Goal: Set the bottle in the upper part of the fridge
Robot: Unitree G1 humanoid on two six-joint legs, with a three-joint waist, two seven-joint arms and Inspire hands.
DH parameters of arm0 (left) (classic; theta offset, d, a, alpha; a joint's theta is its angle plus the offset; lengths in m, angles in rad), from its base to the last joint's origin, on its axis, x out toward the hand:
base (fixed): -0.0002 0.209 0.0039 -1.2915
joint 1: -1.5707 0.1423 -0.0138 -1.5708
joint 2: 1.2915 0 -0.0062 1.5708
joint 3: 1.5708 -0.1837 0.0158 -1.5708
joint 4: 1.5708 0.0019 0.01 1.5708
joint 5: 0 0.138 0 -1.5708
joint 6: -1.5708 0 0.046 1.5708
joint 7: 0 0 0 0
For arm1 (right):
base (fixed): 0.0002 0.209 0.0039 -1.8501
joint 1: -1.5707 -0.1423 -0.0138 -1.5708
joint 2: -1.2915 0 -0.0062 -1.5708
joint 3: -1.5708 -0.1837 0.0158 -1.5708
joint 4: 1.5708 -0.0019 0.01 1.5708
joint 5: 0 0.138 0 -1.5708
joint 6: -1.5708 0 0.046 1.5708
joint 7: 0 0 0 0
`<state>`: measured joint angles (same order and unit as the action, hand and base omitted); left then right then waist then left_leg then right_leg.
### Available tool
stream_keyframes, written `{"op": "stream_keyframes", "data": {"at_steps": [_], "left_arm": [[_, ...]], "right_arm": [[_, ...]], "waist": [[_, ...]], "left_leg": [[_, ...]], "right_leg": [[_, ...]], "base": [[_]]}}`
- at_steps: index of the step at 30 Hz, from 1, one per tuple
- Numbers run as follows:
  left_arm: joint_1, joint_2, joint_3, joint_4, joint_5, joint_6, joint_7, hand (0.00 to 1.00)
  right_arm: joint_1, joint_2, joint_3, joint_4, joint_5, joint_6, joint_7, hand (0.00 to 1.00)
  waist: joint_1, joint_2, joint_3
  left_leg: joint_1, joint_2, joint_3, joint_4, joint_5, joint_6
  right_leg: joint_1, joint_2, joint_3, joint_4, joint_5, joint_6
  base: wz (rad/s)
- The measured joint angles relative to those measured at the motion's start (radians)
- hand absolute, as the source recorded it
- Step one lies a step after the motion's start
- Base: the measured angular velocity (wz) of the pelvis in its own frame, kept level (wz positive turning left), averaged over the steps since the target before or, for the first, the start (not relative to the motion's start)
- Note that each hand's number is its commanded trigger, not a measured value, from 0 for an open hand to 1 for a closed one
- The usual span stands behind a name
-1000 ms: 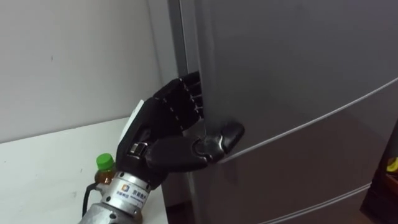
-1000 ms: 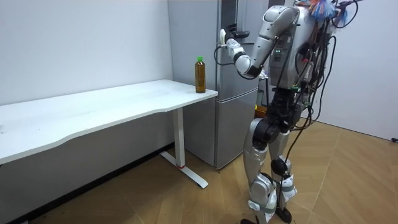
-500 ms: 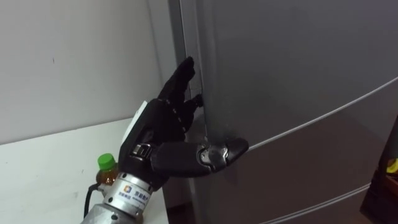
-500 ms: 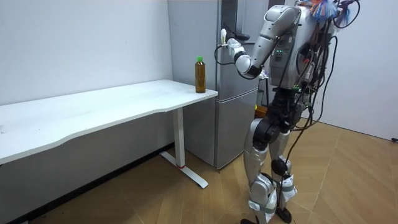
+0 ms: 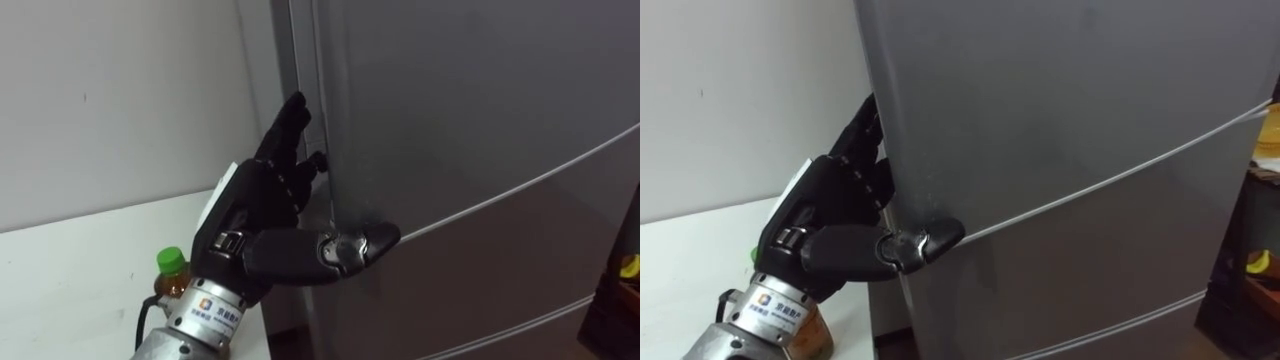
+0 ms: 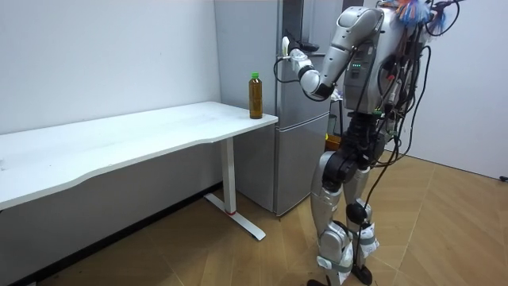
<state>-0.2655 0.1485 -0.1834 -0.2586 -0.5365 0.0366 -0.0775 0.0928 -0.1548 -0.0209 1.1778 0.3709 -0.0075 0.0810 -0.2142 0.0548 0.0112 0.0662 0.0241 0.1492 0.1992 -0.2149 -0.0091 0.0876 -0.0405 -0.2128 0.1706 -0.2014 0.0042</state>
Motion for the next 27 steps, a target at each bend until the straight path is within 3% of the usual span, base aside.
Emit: {"op": "stream_keyframes", "data": {"at_steps": [8,13,21,27], "left_arm": [[0.000,0.004,-0.017,0.000,0.014,-0.006,0.000,0.00],[0.000,-0.011,-0.020,0.000,0.083,-0.019,0.000,0.00],[0.000,-0.017,-0.038,0.000,0.096,-0.018,0.000,0.00],[0.000,-0.019,-0.047,0.000,0.096,-0.017,-0.001,0.00]], "right_arm": [[-0.008,-0.001,0.000,0.025,0.024,-0.005,0.004,0.00],[-0.014,-0.003,0.010,0.033,0.023,-0.013,0.002,0.00],[-0.015,-0.020,0.039,0.035,0.027,-0.013,0.027,0.00],[-0.017,-0.038,0.054,0.033,0.027,-0.012,0.034,0.00]], "waist": [[0.000,0.004,-0.0030],[-0.003,0.005,-0.0035],[-0.003,0.007,-0.0034],[-0.002,0.021,-0.0019]], "left_leg": [[-0.004,-0.001,0.000,0.003,0.000,0.000],[-0.003,-0.001,0.000,0.003,0.000,0.000],[-0.002,-0.004,0.019,0.005,0.002,0.004],[-0.002,-0.005,0.039,0.004,0.003,0.012]], "right_leg": [[0.000,-0.001,-0.006,0.000,0.000,0.001],[0.001,-0.001,-0.001,0.000,0.002,0.002],[0.001,-0.005,0.010,-0.002,0.008,0.009],[-0.001,-0.010,0.015,-0.002,0.011,0.015]], "base": [[0.00],[0.00],[-0.02],[-0.01]]}}
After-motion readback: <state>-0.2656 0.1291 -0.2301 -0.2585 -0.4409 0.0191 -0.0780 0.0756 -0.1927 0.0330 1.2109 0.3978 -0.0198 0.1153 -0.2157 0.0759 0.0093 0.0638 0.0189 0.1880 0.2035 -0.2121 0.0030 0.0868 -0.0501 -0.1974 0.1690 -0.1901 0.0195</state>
